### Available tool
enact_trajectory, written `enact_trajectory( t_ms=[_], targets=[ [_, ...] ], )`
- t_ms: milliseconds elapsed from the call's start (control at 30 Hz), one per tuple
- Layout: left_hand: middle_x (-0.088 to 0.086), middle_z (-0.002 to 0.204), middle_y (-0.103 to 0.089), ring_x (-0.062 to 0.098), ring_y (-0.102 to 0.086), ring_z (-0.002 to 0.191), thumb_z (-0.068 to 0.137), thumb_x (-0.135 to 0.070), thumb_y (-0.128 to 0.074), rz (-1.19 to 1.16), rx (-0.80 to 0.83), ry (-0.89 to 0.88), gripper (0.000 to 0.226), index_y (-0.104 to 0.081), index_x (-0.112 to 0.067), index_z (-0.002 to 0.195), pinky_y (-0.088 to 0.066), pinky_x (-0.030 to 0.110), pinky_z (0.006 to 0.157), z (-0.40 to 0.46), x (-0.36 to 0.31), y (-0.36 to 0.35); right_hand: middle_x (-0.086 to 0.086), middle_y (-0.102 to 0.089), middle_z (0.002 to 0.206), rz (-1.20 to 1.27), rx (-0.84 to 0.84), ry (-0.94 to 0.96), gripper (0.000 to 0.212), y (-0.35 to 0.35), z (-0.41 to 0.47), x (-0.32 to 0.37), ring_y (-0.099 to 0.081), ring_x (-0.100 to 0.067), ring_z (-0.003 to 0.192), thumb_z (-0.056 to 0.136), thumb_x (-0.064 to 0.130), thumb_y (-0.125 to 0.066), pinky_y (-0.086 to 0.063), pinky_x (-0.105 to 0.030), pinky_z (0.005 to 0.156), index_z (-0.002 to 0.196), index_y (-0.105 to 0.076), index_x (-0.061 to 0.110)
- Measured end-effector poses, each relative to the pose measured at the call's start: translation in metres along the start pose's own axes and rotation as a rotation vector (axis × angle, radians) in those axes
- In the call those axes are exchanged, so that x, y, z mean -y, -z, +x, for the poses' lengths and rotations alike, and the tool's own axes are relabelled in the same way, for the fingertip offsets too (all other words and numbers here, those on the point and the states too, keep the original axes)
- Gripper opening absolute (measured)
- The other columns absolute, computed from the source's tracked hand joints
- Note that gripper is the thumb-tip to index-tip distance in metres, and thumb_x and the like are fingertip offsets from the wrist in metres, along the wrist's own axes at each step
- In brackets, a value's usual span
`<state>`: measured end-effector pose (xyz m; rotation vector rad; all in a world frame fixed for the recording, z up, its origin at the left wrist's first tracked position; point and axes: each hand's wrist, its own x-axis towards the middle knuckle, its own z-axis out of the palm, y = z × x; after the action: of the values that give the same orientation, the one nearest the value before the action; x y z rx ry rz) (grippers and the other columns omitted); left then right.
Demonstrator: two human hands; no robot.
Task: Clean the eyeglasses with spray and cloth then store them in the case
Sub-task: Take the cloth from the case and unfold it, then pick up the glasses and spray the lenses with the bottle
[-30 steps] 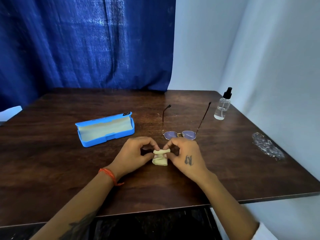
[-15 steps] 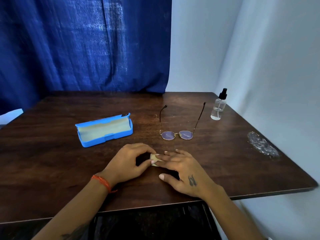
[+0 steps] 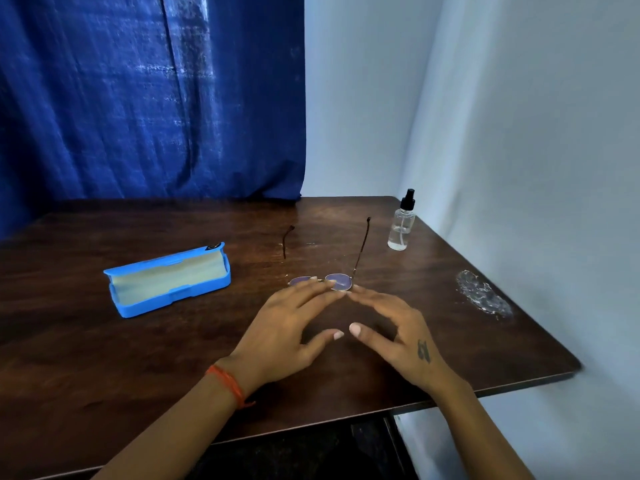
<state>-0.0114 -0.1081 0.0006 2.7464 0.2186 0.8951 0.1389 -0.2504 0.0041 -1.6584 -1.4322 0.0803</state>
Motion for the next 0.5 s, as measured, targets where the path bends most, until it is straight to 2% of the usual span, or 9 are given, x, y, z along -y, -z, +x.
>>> enact_trajectory(
  t_ms=[167, 300, 367, 433, 500],
  targets=[
    [0.0, 0.138, -0.049, 0.017, -0.037, 0.133, 0.084, -0.042, -0.059, -0.027, -0.048, 0.06, 0.053, -0.048, -0.022, 0.132, -0.023, 0.024, 0.108, 0.036, -0.01, -0.022, 0.014, -0.061, 0.122, 0.086, -0.166, -0.105, 0.039, 0.03, 0.012, -0.023, -0.052, 0.003, 0.117, 0.077, 0.036, -0.067, -0.04, -0.024, 0.102, 0.116, -0.064, 0.029],
    [0.0, 0.138, -0.049, 0.017, -0.038, 0.133, 0.084, -0.043, -0.06, 0.002, -0.037, 0.051, 0.053, -0.048, -0.023, 0.131, -0.032, 0.033, 0.107, 0.043, -0.004, -0.038, 0.019, -0.063, 0.115, 0.102, -0.338, -0.195, 0.038, 0.046, 0.044, -0.049, -0.057, 0.006, 0.106, 0.08, 0.03, -0.072, -0.045, -0.022, 0.091, 0.113, -0.059, 0.043],
    [0.001, 0.138, -0.049, 0.019, -0.039, 0.133, 0.084, -0.044, -0.059, 0.019, -0.008, 0.04, 0.053, -0.049, -0.023, 0.131, -0.036, 0.037, 0.105, 0.042, -0.001, -0.045, 0.023, -0.062, 0.105, 0.101, -0.413, -0.224, 0.04, 0.05, 0.068, -0.064, -0.057, 0.013, 0.096, 0.079, 0.027, -0.073, -0.045, -0.019, 0.086, 0.107, -0.056, 0.049],
    [0.001, 0.137, -0.051, 0.02, -0.04, 0.132, 0.083, -0.045, -0.059, 0.051, 0.008, 0.009, 0.053, -0.05, -0.022, 0.13, -0.037, 0.039, 0.104, 0.04, 0.001, -0.05, 0.022, -0.06, 0.104, 0.088, -0.475, -0.252, 0.043, 0.051, 0.093, -0.081, -0.057, 0.005, 0.1, 0.077, 0.029, -0.074, -0.043, -0.022, 0.088, 0.112, -0.054, 0.044],
    [0.002, 0.137, -0.051, 0.02, -0.041, 0.132, 0.083, -0.045, -0.06, 0.056, 0.006, -0.002, 0.053, -0.051, -0.022, 0.129, -0.037, 0.039, 0.104, 0.04, 0.002, -0.051, 0.008, -0.057, 0.117, 0.023, -0.519, -0.306, 0.058, 0.05, 0.116, -0.103, -0.052, -0.011, 0.115, 0.075, 0.031, -0.075, -0.038, -0.026, 0.094, 0.127, -0.048, 0.028]
  ],
)
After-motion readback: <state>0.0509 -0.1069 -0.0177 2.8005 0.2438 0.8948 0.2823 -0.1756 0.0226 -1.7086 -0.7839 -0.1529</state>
